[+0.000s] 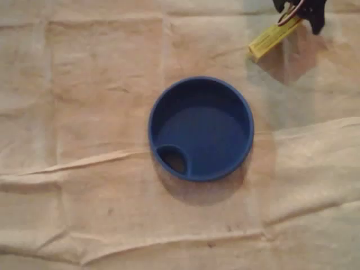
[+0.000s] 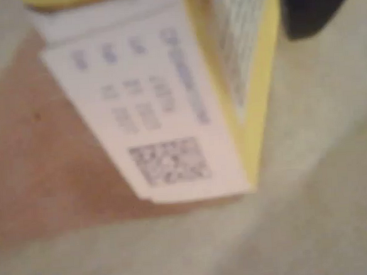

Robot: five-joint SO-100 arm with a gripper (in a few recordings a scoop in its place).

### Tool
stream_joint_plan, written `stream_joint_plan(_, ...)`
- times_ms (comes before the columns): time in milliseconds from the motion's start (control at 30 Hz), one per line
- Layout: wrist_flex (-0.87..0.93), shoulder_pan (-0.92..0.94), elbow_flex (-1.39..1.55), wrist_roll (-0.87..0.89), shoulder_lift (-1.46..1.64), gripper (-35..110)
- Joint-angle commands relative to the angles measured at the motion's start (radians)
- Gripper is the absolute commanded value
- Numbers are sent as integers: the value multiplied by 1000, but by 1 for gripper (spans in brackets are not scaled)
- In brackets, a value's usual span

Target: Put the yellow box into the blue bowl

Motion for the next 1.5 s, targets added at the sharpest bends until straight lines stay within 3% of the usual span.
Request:
stream_joint_plan(0,-8,0,-12,0,9,18)
stream_joint_plan(467,-8,-5,-14,0,9,-1)
stream_joint_plan(1000,12,8,-43,3,37,0)
stream_joint_plan(1467,259,-5,-301,2,195,0)
